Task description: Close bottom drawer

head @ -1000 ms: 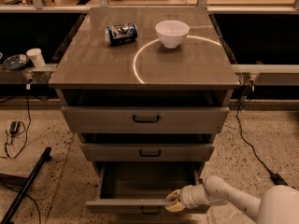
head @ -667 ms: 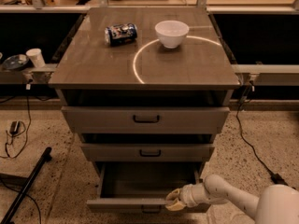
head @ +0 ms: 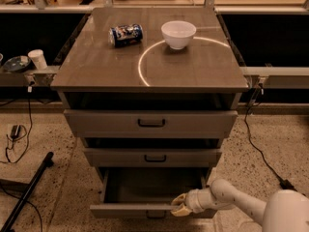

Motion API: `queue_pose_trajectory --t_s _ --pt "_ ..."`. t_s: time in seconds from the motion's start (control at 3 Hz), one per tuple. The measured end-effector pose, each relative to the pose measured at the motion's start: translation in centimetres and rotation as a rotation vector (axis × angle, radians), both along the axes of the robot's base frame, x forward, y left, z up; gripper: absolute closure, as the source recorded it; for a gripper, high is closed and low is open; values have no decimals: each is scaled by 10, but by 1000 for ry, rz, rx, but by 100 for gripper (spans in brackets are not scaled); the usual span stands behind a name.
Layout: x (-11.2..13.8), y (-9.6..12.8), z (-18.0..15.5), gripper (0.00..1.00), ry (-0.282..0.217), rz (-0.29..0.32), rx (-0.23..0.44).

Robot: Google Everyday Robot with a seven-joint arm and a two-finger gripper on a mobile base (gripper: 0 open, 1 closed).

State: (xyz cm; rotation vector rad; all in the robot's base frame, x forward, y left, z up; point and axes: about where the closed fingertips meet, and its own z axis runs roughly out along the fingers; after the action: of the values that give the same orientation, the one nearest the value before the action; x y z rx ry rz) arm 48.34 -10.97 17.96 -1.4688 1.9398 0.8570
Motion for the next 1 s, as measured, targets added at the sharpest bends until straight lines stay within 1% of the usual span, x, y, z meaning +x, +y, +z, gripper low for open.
queue_pose_trajectory --t_s 0.33,0.67,1.0 --pt "0 0 1 100 0 0 0" --pt "3 1 -1 100 24 1 2" --pt "3 1 2 100 24 0 2"
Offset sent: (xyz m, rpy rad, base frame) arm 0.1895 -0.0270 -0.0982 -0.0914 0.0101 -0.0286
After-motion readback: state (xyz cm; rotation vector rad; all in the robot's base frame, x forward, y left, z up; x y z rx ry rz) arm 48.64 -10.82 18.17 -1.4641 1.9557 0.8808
